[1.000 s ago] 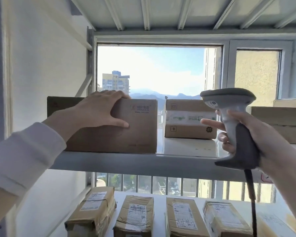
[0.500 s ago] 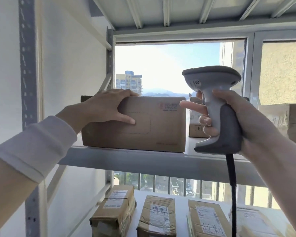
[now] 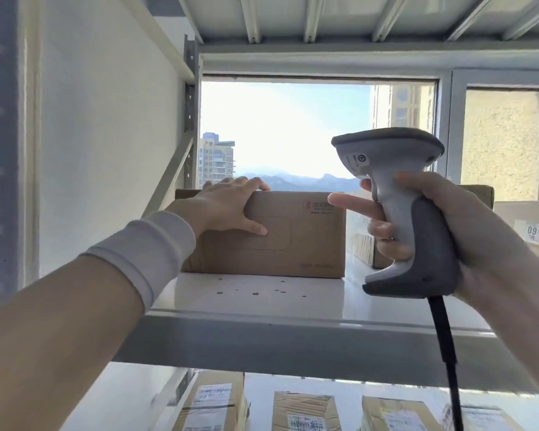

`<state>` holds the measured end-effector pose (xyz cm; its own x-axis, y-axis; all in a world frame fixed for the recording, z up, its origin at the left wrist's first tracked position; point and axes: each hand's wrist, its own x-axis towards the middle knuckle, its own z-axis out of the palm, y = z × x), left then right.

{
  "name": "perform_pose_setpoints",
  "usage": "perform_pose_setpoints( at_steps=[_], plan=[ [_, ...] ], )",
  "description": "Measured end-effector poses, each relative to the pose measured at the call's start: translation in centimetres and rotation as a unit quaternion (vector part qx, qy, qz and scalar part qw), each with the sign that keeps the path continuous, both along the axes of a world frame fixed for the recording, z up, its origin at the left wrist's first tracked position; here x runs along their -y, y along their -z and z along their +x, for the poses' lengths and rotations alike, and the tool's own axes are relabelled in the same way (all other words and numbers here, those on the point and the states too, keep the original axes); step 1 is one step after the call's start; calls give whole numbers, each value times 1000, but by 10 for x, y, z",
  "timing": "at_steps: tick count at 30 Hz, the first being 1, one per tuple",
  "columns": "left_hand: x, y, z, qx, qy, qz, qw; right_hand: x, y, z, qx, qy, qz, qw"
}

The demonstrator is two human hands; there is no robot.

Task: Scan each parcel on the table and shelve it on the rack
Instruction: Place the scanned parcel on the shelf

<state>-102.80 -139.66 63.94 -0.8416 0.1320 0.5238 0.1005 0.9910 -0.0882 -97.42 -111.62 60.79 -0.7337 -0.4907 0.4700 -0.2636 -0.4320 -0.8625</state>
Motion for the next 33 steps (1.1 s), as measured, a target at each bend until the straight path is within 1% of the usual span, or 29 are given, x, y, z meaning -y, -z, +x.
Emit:
perform_pose_setpoints(
  at_steps=[5,13,20,30,33],
  plan=[
    [13,-3,-27,3,8,13,1000,1,4,-9,3,16,-15,1000],
    [25,-3,-57,8,1,8,1000,1,6,-24,1,38,-4,999],
    [30,-1,-66,1,6,11,1000,2,9,-29,28,63,-11,998],
    [31,-1,-68,1,13,27,1000,-1,13,-21,52,70,-23,996],
    [32,-1,-69,6,1,13,1000,-3,15,-16,58,77,-31,995]
  ],
)
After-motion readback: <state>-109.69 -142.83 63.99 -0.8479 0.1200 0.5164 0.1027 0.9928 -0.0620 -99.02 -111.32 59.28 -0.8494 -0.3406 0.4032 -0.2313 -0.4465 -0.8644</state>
